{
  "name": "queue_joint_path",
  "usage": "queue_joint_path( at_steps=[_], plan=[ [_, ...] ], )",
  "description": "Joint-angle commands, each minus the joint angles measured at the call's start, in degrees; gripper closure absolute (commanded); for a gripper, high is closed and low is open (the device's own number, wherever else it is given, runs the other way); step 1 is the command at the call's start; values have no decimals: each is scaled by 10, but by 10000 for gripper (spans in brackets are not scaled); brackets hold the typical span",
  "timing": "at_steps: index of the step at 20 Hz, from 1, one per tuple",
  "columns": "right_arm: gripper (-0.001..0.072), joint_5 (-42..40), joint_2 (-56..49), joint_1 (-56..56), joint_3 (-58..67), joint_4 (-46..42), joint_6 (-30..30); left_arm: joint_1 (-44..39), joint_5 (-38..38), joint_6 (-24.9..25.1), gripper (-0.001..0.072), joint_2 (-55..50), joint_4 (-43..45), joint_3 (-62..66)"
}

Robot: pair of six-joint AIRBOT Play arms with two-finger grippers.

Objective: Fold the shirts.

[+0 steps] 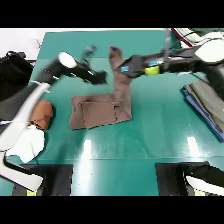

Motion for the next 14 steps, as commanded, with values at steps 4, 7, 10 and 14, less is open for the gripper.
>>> queue_joint_path(
  at_steps=[4,7,10,14],
  plan=[
    [403,-165,-166,204,39,101,-99,193,-36,-2,684,170,66,16],
    [403,-146,-225,214,101,72,-97,217,-53,2,684,191,66,15],
    [404,-88,-207,153,76,15,-80,208,-73,16,684,190,66,15],
    [404,-40,-124,19,-81,-105,-14,167,-57,33,684,189,69,15]
  ],
)
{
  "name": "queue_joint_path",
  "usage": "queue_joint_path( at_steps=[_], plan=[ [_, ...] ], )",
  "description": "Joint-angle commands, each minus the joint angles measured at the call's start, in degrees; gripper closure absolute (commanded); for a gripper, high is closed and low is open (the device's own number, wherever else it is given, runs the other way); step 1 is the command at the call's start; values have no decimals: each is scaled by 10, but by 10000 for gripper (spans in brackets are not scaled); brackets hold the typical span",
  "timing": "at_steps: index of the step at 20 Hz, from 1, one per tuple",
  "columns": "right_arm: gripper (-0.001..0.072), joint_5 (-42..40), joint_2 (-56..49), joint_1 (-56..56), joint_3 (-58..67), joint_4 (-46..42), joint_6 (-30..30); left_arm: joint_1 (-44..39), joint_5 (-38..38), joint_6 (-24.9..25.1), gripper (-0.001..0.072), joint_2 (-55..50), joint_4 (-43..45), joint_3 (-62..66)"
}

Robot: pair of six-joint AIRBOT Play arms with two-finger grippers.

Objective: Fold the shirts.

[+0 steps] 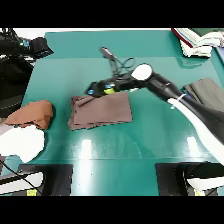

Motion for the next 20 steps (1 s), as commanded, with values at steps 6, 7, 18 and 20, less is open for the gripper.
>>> queue_joint_path(
  at_steps=[6,7,18,20],
  plan=[
    [146,51,85,-251,-273,-88,72,-82,37,32,684,2,4,1],
    [155,51,73,-255,-279,-81,72,-85,40,31,684,2,2,1],
    [381,29,-134,-123,-135,95,-6,-91,21,26,684,0,-5,0],
    [675,10,-146,-110,-99,89,-9,-91,18,25,684,0,-5,0]
  ],
)
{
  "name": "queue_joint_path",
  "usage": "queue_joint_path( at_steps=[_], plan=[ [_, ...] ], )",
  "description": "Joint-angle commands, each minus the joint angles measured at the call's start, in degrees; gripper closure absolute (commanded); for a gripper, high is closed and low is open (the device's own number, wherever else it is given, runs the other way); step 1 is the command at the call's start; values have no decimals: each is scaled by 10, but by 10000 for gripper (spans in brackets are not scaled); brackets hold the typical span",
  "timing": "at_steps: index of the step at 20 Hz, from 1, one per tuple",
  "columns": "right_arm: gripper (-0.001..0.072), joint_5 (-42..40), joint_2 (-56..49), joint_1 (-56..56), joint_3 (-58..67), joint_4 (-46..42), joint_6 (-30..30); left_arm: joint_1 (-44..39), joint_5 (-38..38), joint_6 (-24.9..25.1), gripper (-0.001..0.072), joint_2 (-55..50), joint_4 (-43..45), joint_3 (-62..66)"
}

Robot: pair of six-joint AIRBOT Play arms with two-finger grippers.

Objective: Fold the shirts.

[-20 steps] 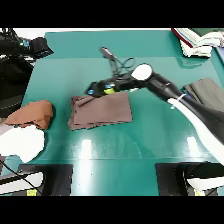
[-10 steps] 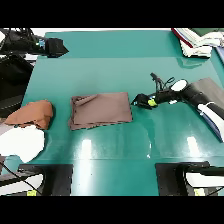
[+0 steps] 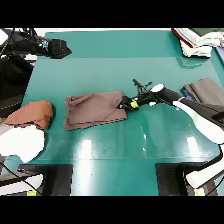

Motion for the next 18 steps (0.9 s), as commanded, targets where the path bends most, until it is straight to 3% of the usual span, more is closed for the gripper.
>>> queue_joint_path(
  at_steps=[1,5,10,18],
  plan=[
    [693,-28,-29,26,69,16,-12,-2,-7,-5,684,0,-2,0],
    [693,-15,22,-45,125,-66,10,-43,2,-8,685,0,3,0],
    [693,34,135,-243,173,-240,67,-113,42,2,684,0,3,0],
    [693,50,204,-528,175,-248,61,-144,78,1,684,0,1,0]
  ],
)
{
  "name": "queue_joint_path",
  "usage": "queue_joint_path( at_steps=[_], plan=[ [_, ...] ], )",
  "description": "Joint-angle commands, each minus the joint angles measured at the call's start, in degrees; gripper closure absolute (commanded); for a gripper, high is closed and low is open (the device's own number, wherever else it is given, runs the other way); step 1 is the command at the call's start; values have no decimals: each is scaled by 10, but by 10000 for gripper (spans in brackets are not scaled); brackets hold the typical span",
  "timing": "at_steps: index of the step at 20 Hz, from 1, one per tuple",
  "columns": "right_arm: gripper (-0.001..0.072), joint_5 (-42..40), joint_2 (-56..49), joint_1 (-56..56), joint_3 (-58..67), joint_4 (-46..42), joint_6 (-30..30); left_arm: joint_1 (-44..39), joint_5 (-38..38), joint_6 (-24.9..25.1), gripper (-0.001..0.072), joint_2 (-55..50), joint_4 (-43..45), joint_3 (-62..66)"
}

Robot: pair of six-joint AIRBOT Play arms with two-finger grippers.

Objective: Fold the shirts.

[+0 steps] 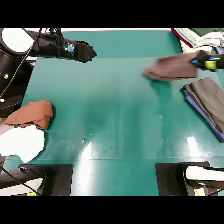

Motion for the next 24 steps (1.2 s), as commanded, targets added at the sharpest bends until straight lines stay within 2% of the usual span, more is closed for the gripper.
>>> queue_joint_path(
  at_steps=[1,6,10,14,20,24],
  plan=[
    [693,7,14,-97,2,-7,-9,-6,11,0,684,0,-1,0],
    [694,-1,14,-117,16,-6,-38,-6,11,-4,684,0,-1,0],
    [693,22,14,-115,111,-7,-49,-6,10,-4,684,0,-1,0],
    [694,75,15,-130,182,-11,-59,-6,9,-3,684,0,-1,0],
    [694,170,15,-193,194,-14,-81,-6,6,-3,683,0,-1,0],
    [693,218,26,-239,167,-89,-81,-6,4,-3,683,0,-1,0]
  ],
)
